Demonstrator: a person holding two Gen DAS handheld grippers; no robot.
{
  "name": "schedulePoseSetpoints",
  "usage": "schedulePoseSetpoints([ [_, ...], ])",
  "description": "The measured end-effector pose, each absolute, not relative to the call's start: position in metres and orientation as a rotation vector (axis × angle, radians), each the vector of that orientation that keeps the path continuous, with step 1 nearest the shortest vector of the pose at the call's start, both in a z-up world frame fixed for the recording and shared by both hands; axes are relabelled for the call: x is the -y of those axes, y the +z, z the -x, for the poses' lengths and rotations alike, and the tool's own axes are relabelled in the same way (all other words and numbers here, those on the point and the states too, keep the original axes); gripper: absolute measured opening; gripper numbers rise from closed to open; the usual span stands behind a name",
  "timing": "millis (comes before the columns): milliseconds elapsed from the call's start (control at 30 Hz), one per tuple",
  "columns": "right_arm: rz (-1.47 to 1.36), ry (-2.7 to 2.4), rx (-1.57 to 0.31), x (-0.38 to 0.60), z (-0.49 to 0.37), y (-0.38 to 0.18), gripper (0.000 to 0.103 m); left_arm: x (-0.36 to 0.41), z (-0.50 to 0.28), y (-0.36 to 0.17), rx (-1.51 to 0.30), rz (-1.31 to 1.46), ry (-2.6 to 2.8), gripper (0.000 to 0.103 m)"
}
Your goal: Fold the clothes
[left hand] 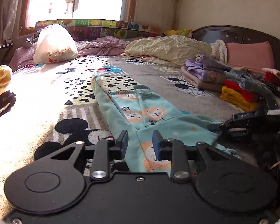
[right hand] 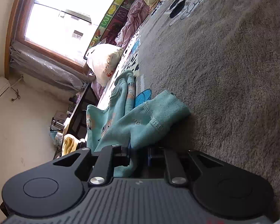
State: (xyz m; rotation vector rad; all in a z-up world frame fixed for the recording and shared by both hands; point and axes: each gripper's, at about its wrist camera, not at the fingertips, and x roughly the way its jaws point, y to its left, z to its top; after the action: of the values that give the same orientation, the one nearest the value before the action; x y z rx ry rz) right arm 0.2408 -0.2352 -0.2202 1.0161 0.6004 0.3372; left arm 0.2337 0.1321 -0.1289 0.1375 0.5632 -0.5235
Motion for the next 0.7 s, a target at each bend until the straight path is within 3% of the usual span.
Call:
schedulePoseSetpoints([
  [133,-0.997,0.375,-0.581,0.233,-0.243,-0.220,0.009,-0.143,-0.278,-0.122,-0.556,0.079,-0.426,0.027],
  [300,-0.984,0.413,-0.553,0.241,-0.233,-0.215,0.007,-0.157,-0.333,-0.114,-0.539,0.346,-0.300,0.020],
  [567,-1.058,0.462,-0.588,0.253,-0.233,-0.228,0.008,-0.084,-0.375,-0.137,-0.669,-0.061,-0.428,0.019],
  [700,-1.062,0.481,-0.605,0.252,-0.237,-0.229,0.008,-0.094,-0.382,-0.123,-0.630,-0.007,-0.462,0.019],
])
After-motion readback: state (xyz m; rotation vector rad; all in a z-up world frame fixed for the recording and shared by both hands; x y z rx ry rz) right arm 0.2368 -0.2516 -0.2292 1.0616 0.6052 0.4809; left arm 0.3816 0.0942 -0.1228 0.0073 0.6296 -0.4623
